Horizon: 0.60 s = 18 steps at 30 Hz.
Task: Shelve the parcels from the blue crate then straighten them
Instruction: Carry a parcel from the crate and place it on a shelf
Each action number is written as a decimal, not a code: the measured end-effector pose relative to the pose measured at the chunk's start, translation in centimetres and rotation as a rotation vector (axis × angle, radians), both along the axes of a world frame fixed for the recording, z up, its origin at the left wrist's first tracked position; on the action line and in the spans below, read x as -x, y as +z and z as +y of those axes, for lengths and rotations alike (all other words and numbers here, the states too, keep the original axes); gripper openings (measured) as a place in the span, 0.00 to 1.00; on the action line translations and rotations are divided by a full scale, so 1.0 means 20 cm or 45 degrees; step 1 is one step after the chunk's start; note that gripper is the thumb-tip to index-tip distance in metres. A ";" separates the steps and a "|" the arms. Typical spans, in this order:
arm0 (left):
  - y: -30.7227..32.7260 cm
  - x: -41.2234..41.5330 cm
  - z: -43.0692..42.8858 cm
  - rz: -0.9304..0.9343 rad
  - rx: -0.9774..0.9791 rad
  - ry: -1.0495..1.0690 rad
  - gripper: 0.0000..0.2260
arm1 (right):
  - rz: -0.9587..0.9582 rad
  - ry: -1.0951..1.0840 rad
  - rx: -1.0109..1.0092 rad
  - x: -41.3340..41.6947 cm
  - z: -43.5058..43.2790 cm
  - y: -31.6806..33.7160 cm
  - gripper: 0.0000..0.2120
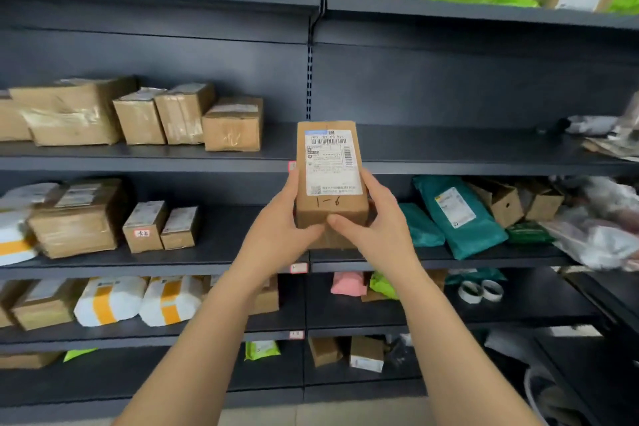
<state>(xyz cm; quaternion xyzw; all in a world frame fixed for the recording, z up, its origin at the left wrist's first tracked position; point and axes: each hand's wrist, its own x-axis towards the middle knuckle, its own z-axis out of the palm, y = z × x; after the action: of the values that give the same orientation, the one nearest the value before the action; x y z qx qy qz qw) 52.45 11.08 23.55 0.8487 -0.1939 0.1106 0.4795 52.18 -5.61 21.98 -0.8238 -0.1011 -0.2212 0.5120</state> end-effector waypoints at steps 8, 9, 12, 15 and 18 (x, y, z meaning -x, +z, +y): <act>0.19 -0.72 0.18 -0.192 -0.091 0.108 0.36 | -0.083 0.005 0.020 -0.73 0.20 0.21 0.37; 0.21 -0.81 0.20 -0.195 -0.115 0.116 0.36 | -0.076 -0.005 0.020 -0.81 0.22 0.23 0.37; 0.24 -1.06 0.25 -0.198 -0.196 0.162 0.35 | -0.055 -0.034 0.003 -1.05 0.28 0.26 0.37; 0.26 -1.27 0.26 -0.204 -0.288 0.217 0.35 | -0.012 -0.046 -0.009 -1.26 0.31 0.25 0.37; 0.25 -1.40 0.26 -0.204 -0.423 0.295 0.33 | 0.046 -0.052 -0.011 -1.42 0.32 0.24 0.37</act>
<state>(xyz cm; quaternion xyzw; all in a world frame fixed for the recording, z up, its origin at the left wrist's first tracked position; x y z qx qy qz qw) 80.37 16.21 28.62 0.9211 -0.1483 0.1986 0.3002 80.57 0.77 26.69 -0.8273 -0.0739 -0.2173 0.5128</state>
